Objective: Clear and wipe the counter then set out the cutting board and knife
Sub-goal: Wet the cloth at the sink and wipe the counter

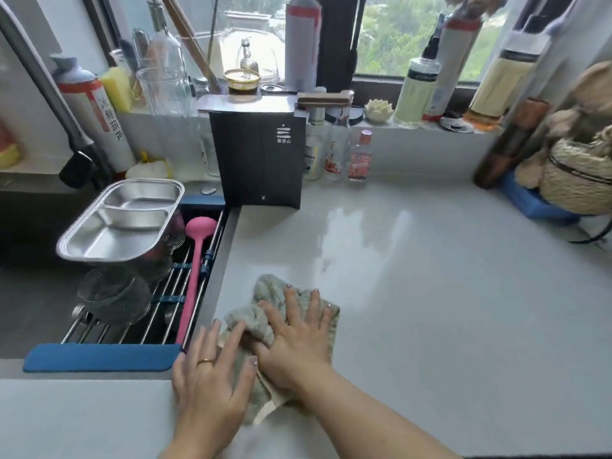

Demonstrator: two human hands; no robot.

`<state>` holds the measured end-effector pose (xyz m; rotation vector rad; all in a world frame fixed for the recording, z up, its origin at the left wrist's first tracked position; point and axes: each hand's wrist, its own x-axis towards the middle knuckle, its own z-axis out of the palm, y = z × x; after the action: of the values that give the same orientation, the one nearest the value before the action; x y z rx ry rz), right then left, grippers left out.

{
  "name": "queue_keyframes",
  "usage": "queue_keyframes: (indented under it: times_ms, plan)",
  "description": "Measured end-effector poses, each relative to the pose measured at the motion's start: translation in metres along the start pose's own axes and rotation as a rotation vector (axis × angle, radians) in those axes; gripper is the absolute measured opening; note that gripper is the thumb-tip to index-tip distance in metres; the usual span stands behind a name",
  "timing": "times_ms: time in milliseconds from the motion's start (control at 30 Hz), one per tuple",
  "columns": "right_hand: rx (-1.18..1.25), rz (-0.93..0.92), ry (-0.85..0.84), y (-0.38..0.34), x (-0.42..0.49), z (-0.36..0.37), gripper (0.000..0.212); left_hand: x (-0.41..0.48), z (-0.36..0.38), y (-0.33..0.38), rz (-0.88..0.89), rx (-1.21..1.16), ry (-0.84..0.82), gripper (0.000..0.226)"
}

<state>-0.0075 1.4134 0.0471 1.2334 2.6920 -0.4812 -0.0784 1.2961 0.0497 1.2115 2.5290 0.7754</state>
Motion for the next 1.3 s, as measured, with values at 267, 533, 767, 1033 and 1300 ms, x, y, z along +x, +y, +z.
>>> queue_keyframes:
  times_ms: [267, 533, 767, 1033, 1300]
  plan:
    - [0.096, 0.288, 0.127, 0.137, 0.058, -0.044, 0.069, 0.033, 0.051, 0.060, -0.029, 0.130, -0.104, 0.071]
    - [0.066, 0.809, 0.256, 0.375, 0.026, -0.097, 0.081, 0.054, 0.087, 0.112, -0.053, 0.111, -0.069, 0.073]
    - [0.129, 0.933, 0.161, 0.425, 0.031, -0.124, 0.090, 0.082, 0.116, 0.163, -0.013, 0.150, -0.098, 0.069]
    - [-0.056, -0.062, 0.081, 0.276, 0.066, -0.082, 0.078, 0.134, 0.154, 0.218, 0.006, 0.056, -0.007, 0.064]
    - [-0.002, -0.040, 0.081, 0.282, 0.170, -0.113, 0.068, 0.138, 0.159, 0.217, -0.023, 0.054, 0.109, 0.082]
